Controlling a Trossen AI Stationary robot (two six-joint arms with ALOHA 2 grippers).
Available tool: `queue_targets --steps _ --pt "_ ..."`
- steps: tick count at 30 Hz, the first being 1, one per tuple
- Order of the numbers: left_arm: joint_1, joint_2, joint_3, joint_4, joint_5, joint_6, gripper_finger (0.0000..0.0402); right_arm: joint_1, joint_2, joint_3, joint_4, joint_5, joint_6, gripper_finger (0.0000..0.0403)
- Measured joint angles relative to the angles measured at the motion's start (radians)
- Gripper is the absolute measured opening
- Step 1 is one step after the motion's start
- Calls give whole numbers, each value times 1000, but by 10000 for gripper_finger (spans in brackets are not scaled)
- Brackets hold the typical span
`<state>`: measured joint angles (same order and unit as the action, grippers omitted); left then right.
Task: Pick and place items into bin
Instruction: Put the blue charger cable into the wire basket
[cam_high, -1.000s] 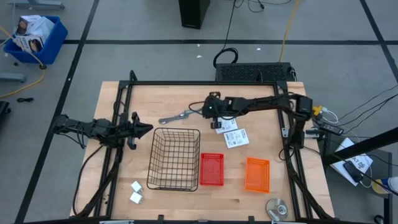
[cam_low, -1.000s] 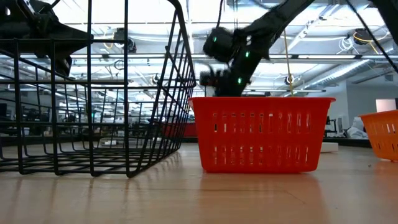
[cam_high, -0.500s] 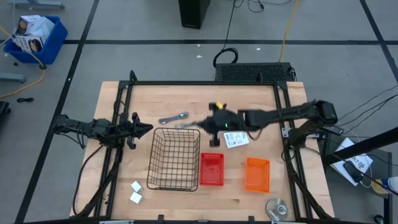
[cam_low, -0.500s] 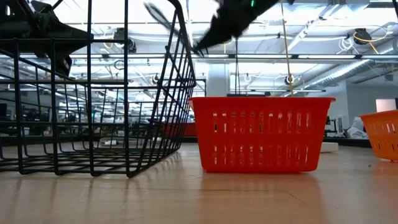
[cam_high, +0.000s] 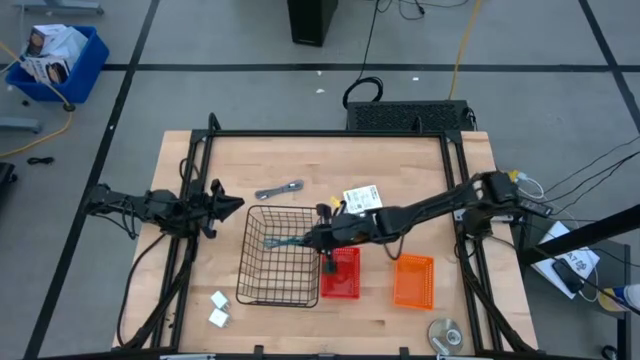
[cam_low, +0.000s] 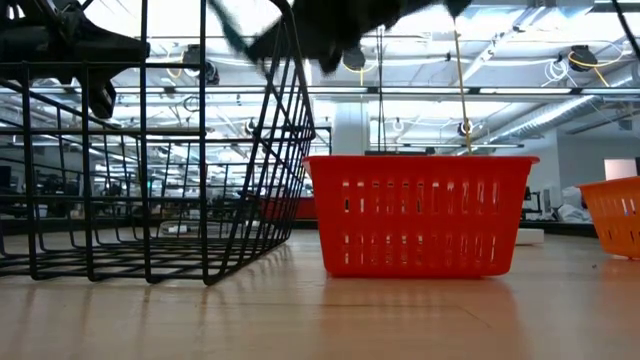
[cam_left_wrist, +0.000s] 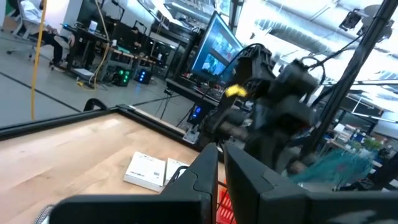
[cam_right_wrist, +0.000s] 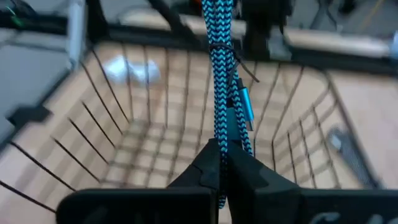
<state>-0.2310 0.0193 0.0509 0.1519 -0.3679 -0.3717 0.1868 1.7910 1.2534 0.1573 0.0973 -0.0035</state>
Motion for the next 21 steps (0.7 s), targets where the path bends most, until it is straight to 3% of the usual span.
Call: queue_targets --steps 13,21 --pt "0 0 0 6 0 -1 33 -38 45 0 -25 -98 107 4" --pt "0 0 0 8 0 0 33 -42 44 0 19 -103 112 21"
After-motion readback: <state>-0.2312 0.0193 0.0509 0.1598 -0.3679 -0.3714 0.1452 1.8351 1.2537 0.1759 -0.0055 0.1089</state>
